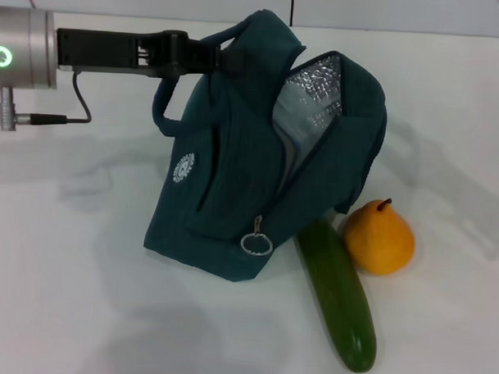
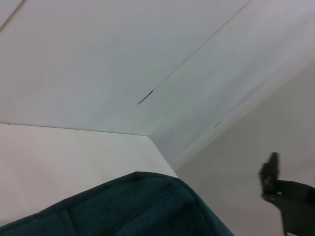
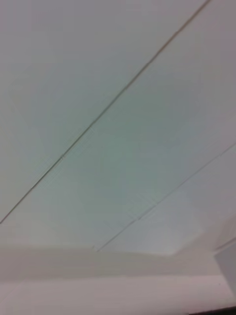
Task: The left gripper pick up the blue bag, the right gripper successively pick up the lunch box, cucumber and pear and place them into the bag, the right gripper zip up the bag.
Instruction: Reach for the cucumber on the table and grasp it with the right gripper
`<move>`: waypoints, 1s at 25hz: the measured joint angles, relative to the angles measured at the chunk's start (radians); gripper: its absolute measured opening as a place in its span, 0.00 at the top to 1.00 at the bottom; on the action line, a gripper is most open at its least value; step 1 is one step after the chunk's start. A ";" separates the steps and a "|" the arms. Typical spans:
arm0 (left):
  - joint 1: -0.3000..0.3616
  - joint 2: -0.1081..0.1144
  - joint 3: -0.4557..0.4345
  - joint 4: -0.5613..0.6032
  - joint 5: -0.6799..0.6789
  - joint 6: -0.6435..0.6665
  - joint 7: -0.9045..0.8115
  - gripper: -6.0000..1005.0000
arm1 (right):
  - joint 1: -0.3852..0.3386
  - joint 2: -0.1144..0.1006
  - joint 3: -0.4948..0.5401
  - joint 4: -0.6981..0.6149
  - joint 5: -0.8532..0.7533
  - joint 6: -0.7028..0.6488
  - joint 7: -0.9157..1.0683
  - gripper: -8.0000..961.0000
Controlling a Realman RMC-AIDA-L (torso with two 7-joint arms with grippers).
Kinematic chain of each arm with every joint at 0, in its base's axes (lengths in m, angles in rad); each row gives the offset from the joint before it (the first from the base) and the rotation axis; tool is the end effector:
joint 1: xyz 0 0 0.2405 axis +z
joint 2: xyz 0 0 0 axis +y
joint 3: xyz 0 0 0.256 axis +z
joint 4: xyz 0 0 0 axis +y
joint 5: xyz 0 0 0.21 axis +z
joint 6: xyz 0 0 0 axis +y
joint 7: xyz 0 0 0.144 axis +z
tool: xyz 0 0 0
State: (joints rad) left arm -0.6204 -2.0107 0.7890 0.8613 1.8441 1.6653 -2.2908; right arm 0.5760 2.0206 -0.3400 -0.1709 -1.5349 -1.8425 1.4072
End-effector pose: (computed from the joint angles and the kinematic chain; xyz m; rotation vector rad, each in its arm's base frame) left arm -0.1929 0.3654 0.0548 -2.6352 -1.4354 -0.9046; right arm 0.2377 0.3238 0.0434 -2.0689 0.8562 1.8278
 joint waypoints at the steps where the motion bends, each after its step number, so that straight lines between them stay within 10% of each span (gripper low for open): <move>1: 0.000 0.000 -0.001 0.000 -0.001 -0.001 0.000 0.94 | -0.015 -0.001 0.002 0.001 0.011 -0.025 -0.029 0.36; 11: -0.004 0.000 -0.002 -0.001 0.001 -0.022 0.011 0.94 | -0.113 -0.001 -0.035 0.096 0.132 -0.085 -0.285 0.36; 25: 0.004 0.000 -0.002 -0.001 0.005 -0.048 0.028 0.94 | -0.252 -0.015 -0.359 -0.445 -0.036 -0.159 -0.004 0.36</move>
State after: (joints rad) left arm -0.6166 -2.0110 0.7870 0.8605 1.8487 1.6172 -2.2624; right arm 0.3241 2.0055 -0.6991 -0.6154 -1.5704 -2.0017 1.4033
